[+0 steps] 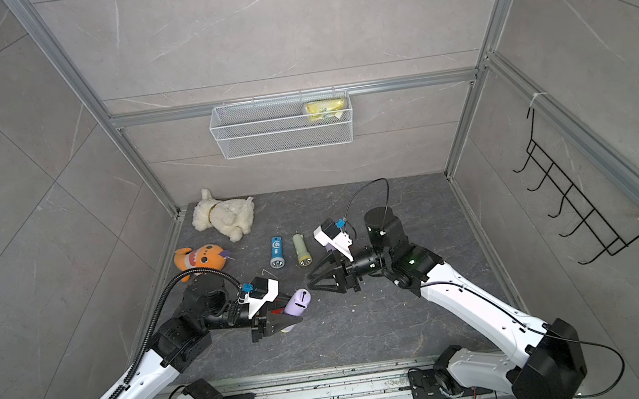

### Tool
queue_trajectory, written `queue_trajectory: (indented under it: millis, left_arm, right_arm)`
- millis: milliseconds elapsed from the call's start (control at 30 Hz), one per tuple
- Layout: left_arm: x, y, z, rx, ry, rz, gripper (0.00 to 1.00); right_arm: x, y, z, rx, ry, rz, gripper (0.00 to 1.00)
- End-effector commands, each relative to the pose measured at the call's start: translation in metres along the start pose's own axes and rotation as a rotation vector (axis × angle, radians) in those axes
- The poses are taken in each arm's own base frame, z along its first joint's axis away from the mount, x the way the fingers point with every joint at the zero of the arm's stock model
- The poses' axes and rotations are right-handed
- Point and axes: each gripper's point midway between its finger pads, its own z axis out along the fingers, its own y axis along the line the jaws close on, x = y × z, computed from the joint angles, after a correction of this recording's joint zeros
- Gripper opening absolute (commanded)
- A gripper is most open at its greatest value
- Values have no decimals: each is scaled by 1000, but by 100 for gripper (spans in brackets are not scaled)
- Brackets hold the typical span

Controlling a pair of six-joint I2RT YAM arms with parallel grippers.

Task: Close the plug at the bottom of the flashlight
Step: Place the flashlight at the center of the board.

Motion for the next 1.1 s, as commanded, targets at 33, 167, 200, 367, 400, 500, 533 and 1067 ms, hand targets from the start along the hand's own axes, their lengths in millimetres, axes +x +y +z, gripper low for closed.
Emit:
queue_trajectory:
  millis: [33, 167, 200, 367, 400, 500, 533, 1067]
  left_arm:
    - [-28, 11, -6, -76, -62, 23, 0]
    - [-14, 49, -4, -255, -14, -174, 0]
    - [-9, 60, -4, -308, 1, -242, 0]
    - [41, 118, -11, -633, 86, -672, 0]
    - [57, 127, -10, -688, 101, -775, 0]
    - [112, 143, -1, -812, 189, -1055, 0]
    - [128, 146, 4, -832, 233, -1131, 0]
    - [243, 158, 45, -1062, 520, -1437, 0]
  right_arm:
    - [-15, -5, -15, 74, -58, -7, 40]
    - [-18, -19, -31, 249, -91, -8, 41]
    - [-19, -23, -36, 309, -99, -13, 41]
    - [-14, -61, -86, 745, -133, 19, 40]
    - [-10, -68, -99, 835, -135, 34, 40]
    - [1, -82, -125, 1012, -121, 80, 40]
    - [6, -84, -129, 1042, -108, 98, 40]
    - [36, -85, -155, 1182, -25, 145, 40]
